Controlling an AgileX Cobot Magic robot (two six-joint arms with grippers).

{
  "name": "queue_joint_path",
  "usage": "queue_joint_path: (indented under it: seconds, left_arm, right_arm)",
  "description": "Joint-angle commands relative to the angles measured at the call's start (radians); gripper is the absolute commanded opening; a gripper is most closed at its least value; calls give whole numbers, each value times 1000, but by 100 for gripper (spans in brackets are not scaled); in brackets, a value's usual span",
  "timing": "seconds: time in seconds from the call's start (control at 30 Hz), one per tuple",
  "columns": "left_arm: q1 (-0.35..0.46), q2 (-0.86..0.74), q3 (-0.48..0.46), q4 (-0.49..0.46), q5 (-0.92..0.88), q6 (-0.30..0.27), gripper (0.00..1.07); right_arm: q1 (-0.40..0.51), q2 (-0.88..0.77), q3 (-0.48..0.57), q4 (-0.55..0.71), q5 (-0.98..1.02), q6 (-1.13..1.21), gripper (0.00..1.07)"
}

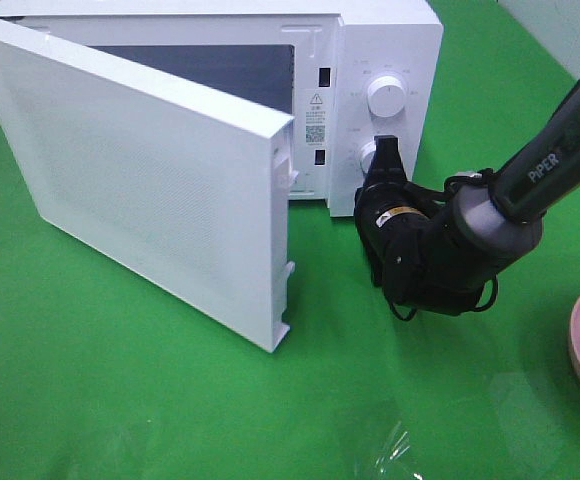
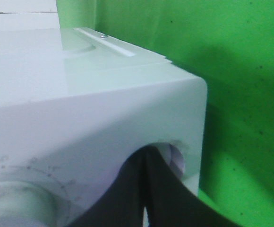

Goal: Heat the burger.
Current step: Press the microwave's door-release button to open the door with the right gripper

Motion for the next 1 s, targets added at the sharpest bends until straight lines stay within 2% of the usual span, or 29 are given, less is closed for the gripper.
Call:
queue_joint_path:
  seconds: [0.03,0.67,1.0]
  left_arm:
    - [1,-17,-3,-7,-8,-1,98]
    - [1,-17,-3,-7,-8,-1,98]
    - [1,-17,-3,-7,-8,-1,98]
  right_arm:
    - [-41,7,-98,-87,-217,-6,0]
    - [-25,-34,-72,-63,17,-17,0]
    - [-25,-131,43,-63,129,-85,0]
